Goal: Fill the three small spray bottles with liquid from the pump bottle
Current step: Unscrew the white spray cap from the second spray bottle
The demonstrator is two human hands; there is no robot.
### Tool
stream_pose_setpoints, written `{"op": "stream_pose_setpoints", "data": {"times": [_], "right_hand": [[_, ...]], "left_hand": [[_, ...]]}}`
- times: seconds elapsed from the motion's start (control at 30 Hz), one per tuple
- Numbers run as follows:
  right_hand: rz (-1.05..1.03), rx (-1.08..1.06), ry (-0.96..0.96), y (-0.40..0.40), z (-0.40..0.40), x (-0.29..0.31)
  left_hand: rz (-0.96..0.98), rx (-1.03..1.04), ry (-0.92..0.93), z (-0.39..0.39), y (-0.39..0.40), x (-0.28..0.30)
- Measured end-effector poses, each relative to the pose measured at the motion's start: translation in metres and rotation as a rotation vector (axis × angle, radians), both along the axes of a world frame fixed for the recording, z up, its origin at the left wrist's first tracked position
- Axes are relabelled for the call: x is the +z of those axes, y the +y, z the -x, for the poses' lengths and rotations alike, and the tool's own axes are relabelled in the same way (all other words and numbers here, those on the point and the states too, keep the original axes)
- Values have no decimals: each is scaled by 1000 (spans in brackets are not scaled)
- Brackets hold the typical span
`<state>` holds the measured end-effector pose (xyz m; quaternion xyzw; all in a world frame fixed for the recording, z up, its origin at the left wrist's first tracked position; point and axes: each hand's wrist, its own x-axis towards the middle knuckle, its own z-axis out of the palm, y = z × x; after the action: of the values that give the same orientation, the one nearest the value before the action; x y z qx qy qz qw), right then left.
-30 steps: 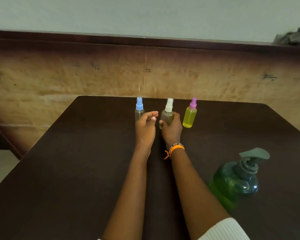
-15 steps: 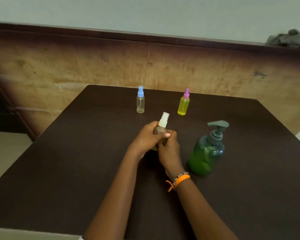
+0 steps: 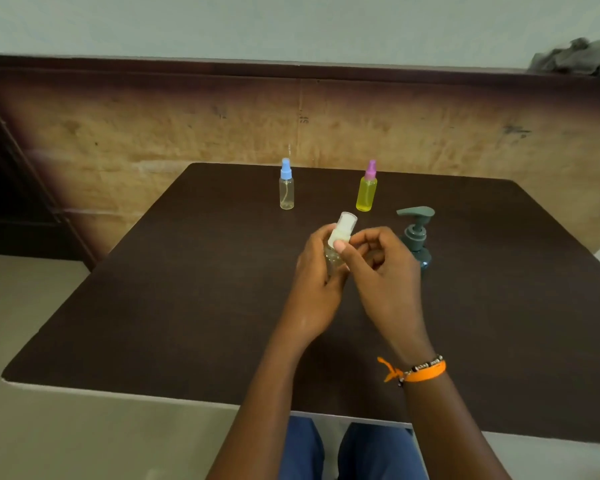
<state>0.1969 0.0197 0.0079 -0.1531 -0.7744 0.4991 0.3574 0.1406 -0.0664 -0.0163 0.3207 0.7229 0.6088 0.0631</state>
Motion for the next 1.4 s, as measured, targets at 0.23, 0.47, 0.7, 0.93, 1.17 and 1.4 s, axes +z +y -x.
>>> {"op": "stream_pose_setpoints", "data": {"times": [0.23,0.47,0.7,0.93,1.17,1.4], "right_hand": [[-128,34,-54,-5,-5,11],[-39,110,-32,8,-12,13],[224,700,-52,41,-27,20],[-30,559,-254,55,-29,43],[-168,269,-260,55,-22,44],[-43,798,-242,71,-34,66]], "left_hand": [[45,223,66,-22,2,14],[65,40,-39,-21,1,26],[-146,-441,-441,-17,-7,24],[127,-161,-77,-24,1,31],[-46,-19,-53,-26,8,22],[-226,-568,-472,-21,-8,27]]}}
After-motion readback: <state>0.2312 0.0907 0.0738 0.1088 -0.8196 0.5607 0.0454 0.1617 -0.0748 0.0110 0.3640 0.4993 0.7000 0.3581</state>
